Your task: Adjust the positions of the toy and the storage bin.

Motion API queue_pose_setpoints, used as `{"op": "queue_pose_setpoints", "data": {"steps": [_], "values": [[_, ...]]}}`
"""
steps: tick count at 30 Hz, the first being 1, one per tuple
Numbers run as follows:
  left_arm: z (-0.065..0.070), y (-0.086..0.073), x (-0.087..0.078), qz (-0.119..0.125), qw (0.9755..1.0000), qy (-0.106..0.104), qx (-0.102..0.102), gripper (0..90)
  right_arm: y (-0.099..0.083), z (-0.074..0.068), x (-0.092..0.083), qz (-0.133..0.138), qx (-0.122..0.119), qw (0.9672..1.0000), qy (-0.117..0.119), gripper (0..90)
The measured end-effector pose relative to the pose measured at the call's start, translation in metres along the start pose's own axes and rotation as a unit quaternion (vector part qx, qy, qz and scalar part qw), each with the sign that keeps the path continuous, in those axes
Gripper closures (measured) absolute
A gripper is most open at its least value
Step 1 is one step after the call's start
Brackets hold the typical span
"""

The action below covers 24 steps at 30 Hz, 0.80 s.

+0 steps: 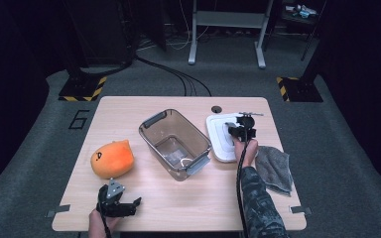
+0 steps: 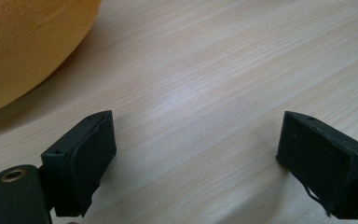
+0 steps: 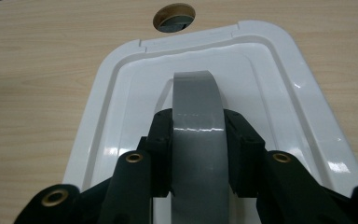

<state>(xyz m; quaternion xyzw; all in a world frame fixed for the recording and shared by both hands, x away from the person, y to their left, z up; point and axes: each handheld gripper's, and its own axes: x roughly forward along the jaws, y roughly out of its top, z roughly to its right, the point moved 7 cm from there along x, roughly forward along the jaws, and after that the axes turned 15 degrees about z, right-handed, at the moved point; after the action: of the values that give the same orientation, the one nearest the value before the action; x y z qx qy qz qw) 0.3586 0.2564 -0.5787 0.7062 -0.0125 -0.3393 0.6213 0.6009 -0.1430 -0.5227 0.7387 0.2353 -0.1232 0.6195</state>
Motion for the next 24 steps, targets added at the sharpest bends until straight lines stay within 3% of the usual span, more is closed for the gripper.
{"op": "queue_pose_setpoints", "data": {"steps": [20,24], "values": [[0.000,0.000,0.000,-0.001,1.0000,0.000,0.000,11.0,-0.014,-0.003,0.010,-0.023,0.014,0.9996,-0.002,64.1],[0.000,0.000,0.000,0.000,1.0000,0.002,0.001,11.0,-0.011,-0.004,0.007,-0.021,0.006,0.9997,0.000,54.8]]}}
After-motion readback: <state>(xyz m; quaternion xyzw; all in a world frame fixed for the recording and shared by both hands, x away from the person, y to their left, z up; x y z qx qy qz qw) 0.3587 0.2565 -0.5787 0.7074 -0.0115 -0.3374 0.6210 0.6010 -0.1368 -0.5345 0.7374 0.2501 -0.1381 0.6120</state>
